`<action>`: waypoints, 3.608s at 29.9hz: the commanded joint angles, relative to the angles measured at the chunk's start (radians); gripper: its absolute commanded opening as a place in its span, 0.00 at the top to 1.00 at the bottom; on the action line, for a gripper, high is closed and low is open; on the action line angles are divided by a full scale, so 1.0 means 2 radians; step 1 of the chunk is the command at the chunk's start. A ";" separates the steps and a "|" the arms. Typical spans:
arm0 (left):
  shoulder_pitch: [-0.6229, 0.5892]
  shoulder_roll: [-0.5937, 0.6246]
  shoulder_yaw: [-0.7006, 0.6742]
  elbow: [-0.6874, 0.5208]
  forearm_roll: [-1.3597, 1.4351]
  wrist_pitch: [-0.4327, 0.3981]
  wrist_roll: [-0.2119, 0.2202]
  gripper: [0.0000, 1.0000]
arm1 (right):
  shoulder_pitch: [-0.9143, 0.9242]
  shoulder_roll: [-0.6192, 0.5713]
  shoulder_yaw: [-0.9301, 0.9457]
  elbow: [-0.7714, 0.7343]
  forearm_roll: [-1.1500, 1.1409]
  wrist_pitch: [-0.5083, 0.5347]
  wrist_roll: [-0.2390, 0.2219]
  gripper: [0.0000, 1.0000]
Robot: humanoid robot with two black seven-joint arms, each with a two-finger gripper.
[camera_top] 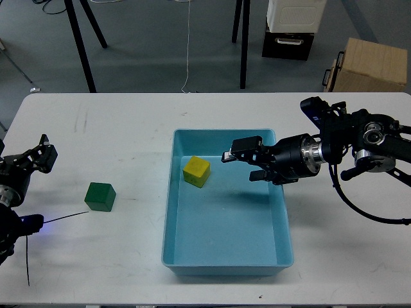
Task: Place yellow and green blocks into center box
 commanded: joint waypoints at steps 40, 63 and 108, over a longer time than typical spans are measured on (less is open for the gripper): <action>-0.001 -0.003 0.001 0.000 0.000 0.000 0.001 0.00 | -0.083 -0.376 0.136 -0.039 0.750 -0.094 0.005 0.01; -0.001 -0.009 0.002 0.003 0.001 0.000 0.001 0.00 | -0.346 -0.346 0.131 -0.013 0.819 0.007 0.164 0.01; 0.000 -0.014 0.001 0.002 0.000 0.000 0.001 0.00 | -0.376 -0.066 0.258 -0.073 0.834 0.007 0.167 0.00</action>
